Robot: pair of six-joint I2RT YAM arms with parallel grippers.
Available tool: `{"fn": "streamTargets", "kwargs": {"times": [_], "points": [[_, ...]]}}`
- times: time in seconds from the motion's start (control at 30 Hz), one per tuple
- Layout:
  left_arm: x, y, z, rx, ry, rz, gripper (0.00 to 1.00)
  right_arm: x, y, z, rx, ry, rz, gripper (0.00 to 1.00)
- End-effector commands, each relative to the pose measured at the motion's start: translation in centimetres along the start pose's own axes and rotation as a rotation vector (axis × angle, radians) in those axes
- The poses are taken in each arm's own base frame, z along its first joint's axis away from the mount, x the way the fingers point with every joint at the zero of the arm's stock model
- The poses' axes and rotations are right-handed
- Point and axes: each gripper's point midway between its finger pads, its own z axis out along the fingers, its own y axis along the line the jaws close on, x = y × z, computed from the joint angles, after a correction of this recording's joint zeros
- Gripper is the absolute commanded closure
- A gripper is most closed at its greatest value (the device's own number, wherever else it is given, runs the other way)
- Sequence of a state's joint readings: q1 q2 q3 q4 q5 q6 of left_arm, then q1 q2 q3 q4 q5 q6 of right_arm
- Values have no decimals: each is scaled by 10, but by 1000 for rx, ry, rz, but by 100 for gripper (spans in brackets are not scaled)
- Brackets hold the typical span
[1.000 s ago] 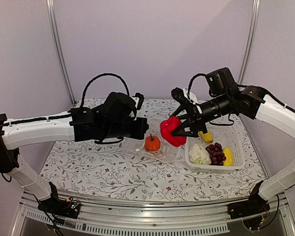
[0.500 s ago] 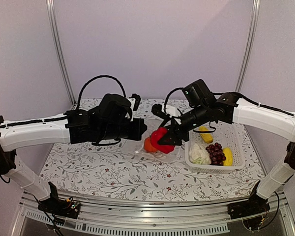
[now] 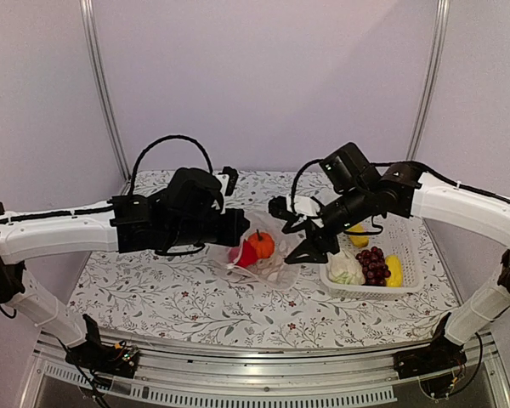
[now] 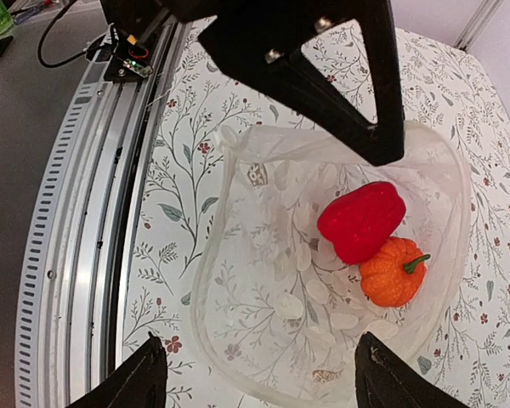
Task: Place the food in the zip-top bag and seal the zipper
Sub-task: Place the fake vegetable in the zipper food storage bag, then adjust the zipper food storage bag at the center of the board.
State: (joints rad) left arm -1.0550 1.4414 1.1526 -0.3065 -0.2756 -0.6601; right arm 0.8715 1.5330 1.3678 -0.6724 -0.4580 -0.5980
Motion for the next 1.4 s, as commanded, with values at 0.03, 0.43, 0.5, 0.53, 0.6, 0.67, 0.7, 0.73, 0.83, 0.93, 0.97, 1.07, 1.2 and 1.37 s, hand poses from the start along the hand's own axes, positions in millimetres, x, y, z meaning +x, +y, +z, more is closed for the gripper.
{"fn": "streamTargets", "kwargs": {"times": [0.03,0.43,0.5,0.53,0.6,0.67,0.7,0.73,0.83,0.93,0.97,1.07,1.2,1.37], "points": [[-10,8,-5,5,-36,-31,100,35,29,-8,-47,111,-173,28],[-11,10,-3,7,-26,-28,100,49,44,44,36,283,-410,31],[-12,10,-4,8,-29,-28,100,57,38,56,68,324,-424,32],[-13,10,-4,8,-29,-26,100,60,36,61,82,341,-429,33],[-14,10,-4,6,-30,-24,100,66,33,71,89,367,-429,34],[-14,11,-4,5,-29,-23,100,75,30,77,101,407,-434,36],[-14,11,-4,6,-29,-22,100,79,30,80,104,421,-444,37],[-14,11,-4,5,-27,-20,100,82,30,83,107,431,-451,38],[-13,13,-3,3,-22,-18,100,85,28,86,121,449,-472,55],[-11,14,-3,-4,-10,-11,100,79,21,85,159,449,-470,82],[-10,14,-3,-5,-4,-5,98,74,19,83,170,443,-470,90],[-4,14,-2,-17,48,27,76,54,14,75,197,399,-472,100],[2,17,-5,-64,135,86,65,27,9,63,229,338,-478,100],[3,27,-18,-151,172,133,65,17,3,58,258,340,-481,100]]}}
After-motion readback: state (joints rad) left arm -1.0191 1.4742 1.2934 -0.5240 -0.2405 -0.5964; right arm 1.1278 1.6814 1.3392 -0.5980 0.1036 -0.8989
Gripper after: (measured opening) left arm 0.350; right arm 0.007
